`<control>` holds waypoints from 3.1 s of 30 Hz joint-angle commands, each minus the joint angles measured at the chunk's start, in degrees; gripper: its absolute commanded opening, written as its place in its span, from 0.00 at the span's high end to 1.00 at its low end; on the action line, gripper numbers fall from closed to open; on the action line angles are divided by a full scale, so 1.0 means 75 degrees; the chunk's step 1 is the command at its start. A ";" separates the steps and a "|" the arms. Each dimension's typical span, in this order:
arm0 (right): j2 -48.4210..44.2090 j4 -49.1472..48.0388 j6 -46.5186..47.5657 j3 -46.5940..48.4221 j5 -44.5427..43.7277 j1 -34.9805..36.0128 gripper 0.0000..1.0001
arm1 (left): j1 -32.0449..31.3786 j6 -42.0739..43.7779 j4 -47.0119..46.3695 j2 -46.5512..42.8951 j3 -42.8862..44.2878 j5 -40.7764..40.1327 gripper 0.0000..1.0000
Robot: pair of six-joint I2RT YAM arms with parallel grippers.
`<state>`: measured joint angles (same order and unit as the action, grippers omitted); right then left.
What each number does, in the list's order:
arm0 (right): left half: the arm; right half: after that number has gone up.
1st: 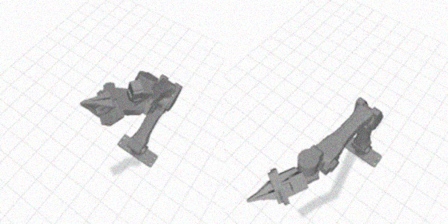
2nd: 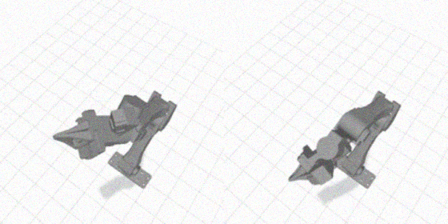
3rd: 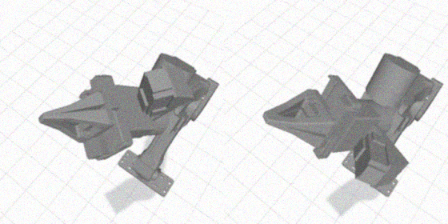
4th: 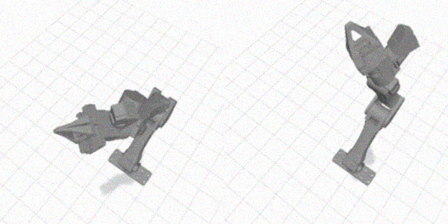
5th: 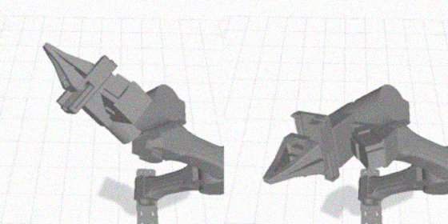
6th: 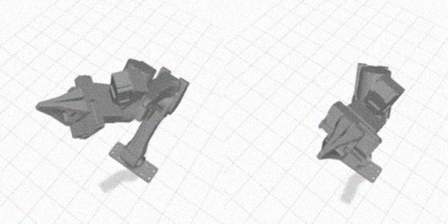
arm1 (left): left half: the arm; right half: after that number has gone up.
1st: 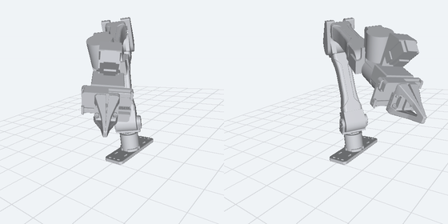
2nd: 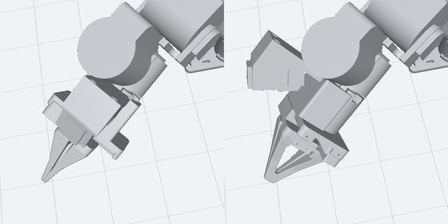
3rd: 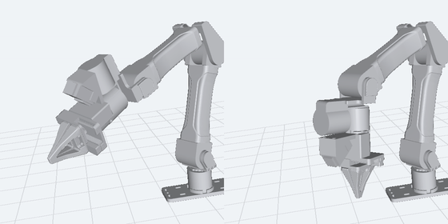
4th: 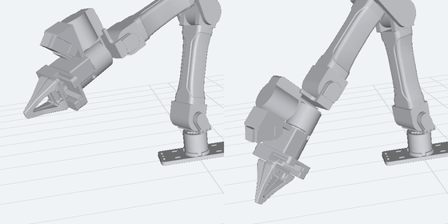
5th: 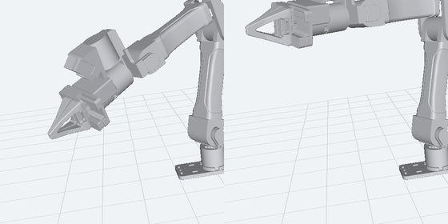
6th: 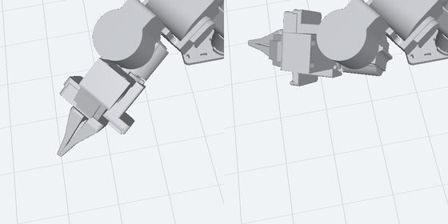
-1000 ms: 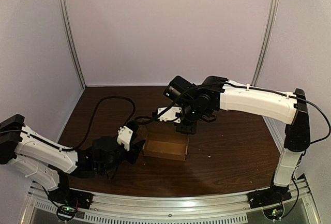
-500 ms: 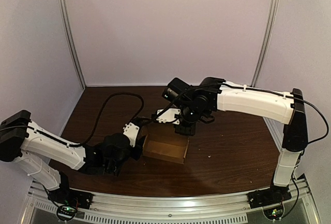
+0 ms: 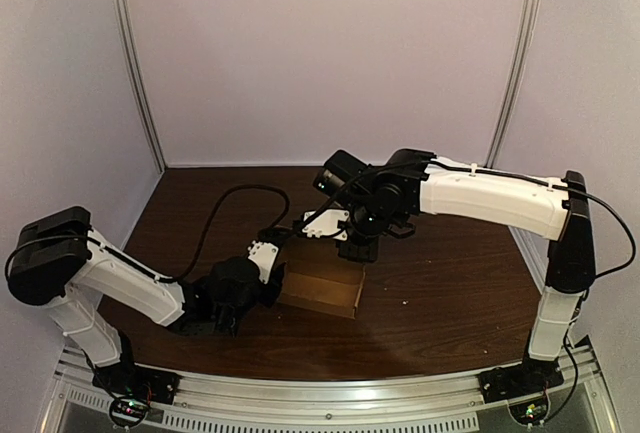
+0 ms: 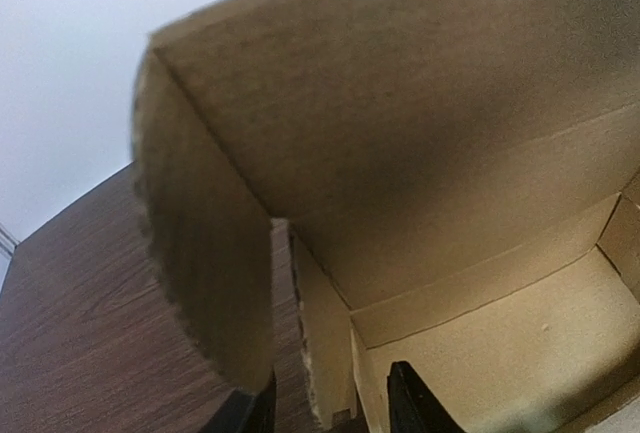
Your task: Fold the paper box
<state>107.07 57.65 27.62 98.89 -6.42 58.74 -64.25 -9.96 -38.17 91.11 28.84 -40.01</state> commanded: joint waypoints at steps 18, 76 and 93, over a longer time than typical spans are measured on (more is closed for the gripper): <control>-0.0146 0.0263 -0.0125 0.0103 0.0053 -0.0024 0.70 | 0.0059 0.0532 -0.1109 0.0412 0.0315 0.0628 1.00; -0.2500 -0.1767 0.3380 -0.4547 0.3961 -0.2909 0.37 | 0.0435 -0.0572 -0.1435 0.2602 0.2034 0.2481 1.00; -0.2649 -0.2493 0.2488 -0.4770 0.3818 -0.2659 0.42 | 0.0027 -0.0840 -0.1948 0.2605 0.1710 0.1384 1.00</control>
<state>89.19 41.71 49.10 64.84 23.27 38.30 -63.00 -16.62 -49.19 109.30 43.83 -27.57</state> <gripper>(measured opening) 0.580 0.023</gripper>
